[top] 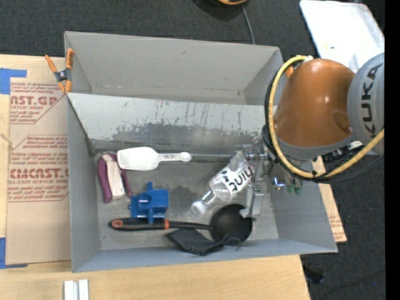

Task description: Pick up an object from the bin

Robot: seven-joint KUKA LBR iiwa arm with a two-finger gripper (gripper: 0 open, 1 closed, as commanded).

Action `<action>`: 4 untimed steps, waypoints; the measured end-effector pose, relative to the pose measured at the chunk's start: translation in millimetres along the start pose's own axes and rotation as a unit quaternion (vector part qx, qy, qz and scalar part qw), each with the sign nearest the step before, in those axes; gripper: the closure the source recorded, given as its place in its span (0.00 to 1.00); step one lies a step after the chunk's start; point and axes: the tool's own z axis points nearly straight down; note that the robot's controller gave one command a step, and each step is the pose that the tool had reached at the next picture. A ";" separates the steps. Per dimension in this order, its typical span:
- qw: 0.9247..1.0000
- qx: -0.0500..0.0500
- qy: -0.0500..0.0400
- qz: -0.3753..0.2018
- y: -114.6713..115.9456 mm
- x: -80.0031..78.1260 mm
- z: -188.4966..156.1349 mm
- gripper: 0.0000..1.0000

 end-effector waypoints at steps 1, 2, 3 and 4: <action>1.000 0.000 -0.003 -0.009 -5.0 0.4 58.9 0.00; 1.000 0.000 -0.008 -0.008 2.8 -0.3 120.9 0.00; 0.999 -0.001 -0.020 0.040 -3.6 -7.4 136.3 0.00; 0.998 -0.002 -0.011 0.059 -13.3 1.4 161.7 1.00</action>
Offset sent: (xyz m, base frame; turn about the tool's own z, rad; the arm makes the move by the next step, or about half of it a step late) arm -0.0007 0.0025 -0.1201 -0.0157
